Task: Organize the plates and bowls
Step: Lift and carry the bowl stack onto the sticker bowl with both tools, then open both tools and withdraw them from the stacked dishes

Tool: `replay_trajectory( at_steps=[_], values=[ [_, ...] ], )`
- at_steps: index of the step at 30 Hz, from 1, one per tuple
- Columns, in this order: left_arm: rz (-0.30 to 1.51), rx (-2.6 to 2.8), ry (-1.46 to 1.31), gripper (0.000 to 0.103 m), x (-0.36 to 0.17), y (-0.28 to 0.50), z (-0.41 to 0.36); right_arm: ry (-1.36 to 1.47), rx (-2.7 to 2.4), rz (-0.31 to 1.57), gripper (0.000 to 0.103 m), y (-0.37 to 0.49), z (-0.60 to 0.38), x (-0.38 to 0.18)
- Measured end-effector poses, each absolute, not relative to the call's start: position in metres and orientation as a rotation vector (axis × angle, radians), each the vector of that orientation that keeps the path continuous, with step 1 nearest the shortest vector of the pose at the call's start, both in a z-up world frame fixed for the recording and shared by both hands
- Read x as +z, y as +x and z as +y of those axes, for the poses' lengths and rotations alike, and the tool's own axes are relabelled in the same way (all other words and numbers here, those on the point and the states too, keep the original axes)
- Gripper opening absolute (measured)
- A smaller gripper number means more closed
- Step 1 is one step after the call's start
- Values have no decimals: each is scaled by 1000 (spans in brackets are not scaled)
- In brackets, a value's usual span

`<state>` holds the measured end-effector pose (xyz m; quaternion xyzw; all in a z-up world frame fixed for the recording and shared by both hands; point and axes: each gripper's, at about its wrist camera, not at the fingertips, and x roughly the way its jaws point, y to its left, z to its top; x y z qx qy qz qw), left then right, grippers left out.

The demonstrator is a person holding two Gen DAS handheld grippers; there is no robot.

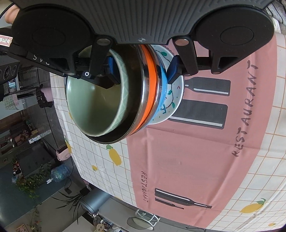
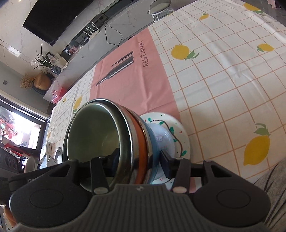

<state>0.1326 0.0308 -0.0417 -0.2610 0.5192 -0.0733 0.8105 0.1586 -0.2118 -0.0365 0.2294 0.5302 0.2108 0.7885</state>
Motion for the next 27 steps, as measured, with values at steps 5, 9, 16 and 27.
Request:
replay_trajectory(
  at_steps=[5,9,16,27],
  values=[
    [1144,-184,-604,64,-57,139,29,491,424,1147,47,164,-218,-40],
    [1152,-201,-612,64,-62,140,28,468,400,1163,47,166,-219,-47],
    [1096,-210,-640,78,-63,130,38,511,424,1167,55,168,-223,-51],
    [953,-105,-505,94,-34,97,37,498,464,1049,95,154,-226,-30]
  ],
)
